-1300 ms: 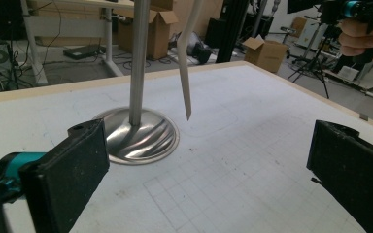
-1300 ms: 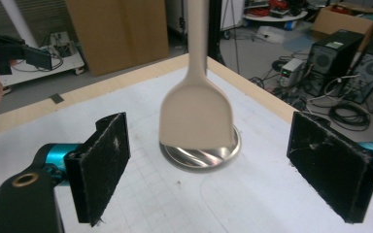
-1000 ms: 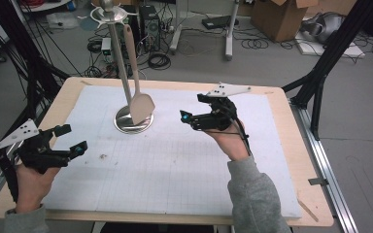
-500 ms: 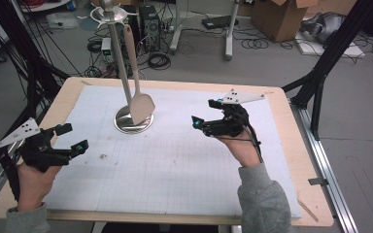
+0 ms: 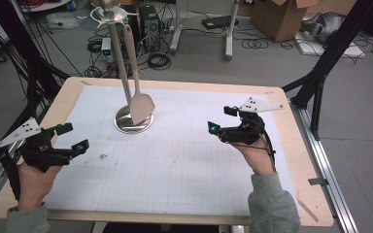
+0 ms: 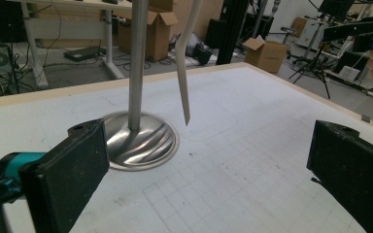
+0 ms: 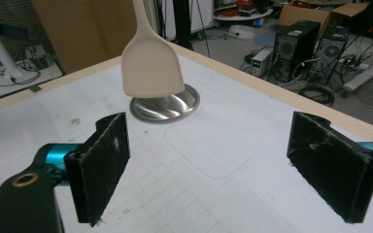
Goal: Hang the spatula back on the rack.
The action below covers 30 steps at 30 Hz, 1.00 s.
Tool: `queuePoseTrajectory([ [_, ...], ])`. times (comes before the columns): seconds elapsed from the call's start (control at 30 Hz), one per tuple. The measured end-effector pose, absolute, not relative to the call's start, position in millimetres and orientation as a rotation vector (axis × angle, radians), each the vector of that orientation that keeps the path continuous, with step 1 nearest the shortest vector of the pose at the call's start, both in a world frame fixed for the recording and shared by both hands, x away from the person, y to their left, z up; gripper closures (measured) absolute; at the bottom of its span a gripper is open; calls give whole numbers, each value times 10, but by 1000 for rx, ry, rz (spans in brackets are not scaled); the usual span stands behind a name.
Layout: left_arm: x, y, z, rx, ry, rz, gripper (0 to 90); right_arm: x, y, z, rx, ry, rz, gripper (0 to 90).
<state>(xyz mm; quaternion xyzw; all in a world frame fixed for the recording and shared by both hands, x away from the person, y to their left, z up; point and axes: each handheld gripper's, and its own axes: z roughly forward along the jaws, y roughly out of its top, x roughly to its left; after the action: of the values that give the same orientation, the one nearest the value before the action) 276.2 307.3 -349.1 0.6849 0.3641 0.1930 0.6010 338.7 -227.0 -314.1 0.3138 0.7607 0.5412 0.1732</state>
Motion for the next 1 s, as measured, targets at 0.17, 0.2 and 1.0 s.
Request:
queuePoseTrajectory([
  [0.17,2779,3044,-3503,1593,842,442,20,3335,-2339,-3199,882,2175,1520,148],
  [0.2,2783,3037,-3505,1597,842,441,19,3319,-2351,-3210,881,2178,1516,148],
  [1.0,2813,2986,-3502,1603,833,437,20,3039,-2903,-3478,967,2119,1548,148],
])
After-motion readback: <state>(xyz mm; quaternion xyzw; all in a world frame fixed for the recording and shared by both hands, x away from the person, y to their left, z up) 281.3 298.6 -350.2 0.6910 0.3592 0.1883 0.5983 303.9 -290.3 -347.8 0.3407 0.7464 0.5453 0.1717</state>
